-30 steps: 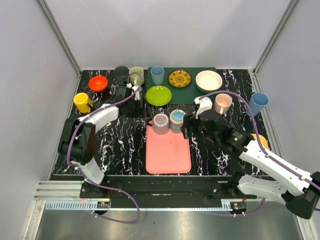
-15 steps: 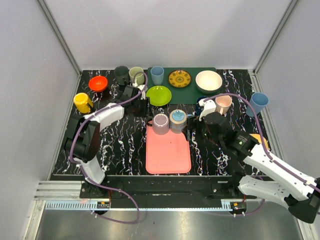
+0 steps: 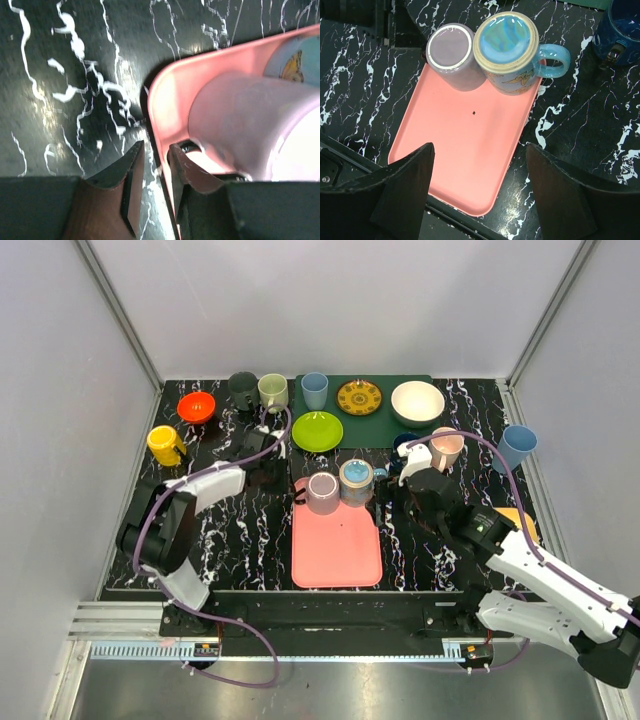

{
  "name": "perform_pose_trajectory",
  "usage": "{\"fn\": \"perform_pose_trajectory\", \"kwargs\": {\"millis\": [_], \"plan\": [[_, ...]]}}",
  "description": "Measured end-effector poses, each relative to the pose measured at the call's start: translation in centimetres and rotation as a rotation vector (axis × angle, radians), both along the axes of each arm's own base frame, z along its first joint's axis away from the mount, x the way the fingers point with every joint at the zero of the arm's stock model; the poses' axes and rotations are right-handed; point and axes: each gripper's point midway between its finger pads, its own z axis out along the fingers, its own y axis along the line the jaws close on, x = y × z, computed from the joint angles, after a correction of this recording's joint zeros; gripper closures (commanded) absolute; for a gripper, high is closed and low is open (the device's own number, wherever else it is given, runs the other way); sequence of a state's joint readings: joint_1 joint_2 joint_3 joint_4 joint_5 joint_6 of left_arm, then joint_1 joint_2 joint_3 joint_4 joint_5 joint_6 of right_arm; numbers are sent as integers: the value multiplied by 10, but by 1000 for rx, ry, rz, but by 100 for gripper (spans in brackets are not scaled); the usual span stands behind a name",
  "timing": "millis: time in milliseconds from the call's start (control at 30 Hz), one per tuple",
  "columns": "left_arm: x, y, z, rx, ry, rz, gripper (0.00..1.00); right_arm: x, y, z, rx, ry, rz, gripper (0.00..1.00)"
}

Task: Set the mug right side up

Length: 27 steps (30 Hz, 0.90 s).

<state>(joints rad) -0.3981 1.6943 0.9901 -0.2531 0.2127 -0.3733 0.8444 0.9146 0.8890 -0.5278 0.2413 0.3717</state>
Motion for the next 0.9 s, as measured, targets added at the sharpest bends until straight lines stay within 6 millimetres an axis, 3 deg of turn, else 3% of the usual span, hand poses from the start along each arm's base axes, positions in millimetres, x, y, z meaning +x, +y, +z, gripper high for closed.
{"fn": "perform_pose_trajectory", "kwargs": {"millis": [233,333,433,500,633,900], "plan": [[-30,-10,30,-20,-60,-36,71,-1,-1,1,5,-5,0,21],[-39,-11,49,-23,-102,-56,40,-1,-2,1,6,-6,0,21],[-40,-3,67,3,-164,-70,25,-2,-2,4,14,-13,1,21],[-43,2,77,21,-203,-107,21,-3,-3,7,20,-20,1,21],[-50,5,85,65,-238,-225,16,-3,-4,9,21,-29,3,21],[-60,6,67,134,-223,-400,22,-3,-4,8,14,-31,8,21]]}}
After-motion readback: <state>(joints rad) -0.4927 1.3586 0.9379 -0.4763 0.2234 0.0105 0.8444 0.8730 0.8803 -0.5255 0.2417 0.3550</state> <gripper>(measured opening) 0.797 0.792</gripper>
